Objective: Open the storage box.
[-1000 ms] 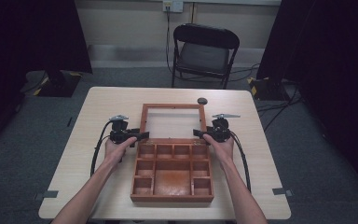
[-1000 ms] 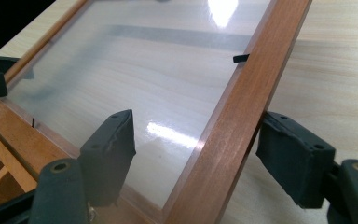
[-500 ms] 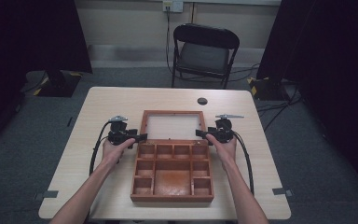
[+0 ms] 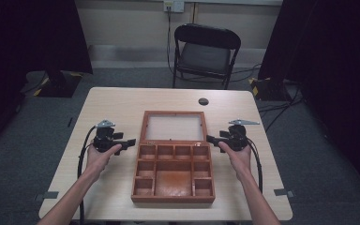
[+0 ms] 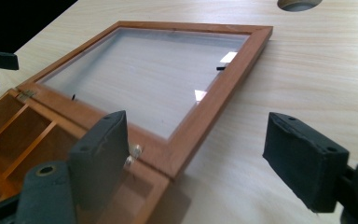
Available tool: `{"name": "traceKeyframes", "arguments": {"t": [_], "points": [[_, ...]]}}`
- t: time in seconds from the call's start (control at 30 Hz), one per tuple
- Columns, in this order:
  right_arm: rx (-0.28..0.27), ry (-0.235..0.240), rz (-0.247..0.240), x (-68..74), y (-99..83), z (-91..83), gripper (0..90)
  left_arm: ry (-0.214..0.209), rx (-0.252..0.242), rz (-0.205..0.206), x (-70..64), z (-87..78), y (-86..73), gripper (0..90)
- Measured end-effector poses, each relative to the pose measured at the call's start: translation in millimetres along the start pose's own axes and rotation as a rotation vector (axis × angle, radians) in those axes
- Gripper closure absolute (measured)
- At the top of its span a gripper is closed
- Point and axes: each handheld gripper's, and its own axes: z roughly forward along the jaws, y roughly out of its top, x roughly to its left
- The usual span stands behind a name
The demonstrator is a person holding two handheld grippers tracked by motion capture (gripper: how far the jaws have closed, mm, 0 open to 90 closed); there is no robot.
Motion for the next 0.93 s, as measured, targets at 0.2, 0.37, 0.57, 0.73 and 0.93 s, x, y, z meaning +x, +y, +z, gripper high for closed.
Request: {"name": "traceKeyframes", "arguments": {"t": [0.2, 0.37, 0.57, 0.73, 0.93], "points": [[-0.004, -0.015, -0.012, -0.6, -14.4, -28.5, 19.9, 0.03, 0.03, 0.022, 2.4, -17.2, -14.1, 22.3], [0.046, -0.038, -0.031, -1.2, -35.7, -46.8, 19.1, 0.061, 0.088, 0.062, 2.7, -26.2, -30.3, 21.4], [0.143, -0.082, -0.024, -7.6, -70.3, -57.7, 21.2, 0.148, 0.181, 0.113, 7.3, -26.6, -48.6, 20.9], [0.207, -0.197, -0.07, -11.2, -88.7, -58.6, 16.8, 0.201, 0.163, 0.184, 2.7, -23.7, -56.2, 19.4], [0.178, -0.294, -0.156, -8.6, -96.1, -53.0, 11.0, 0.206, 0.091, 0.164, 1.9, -20.6, -63.9, 12.3]]}}
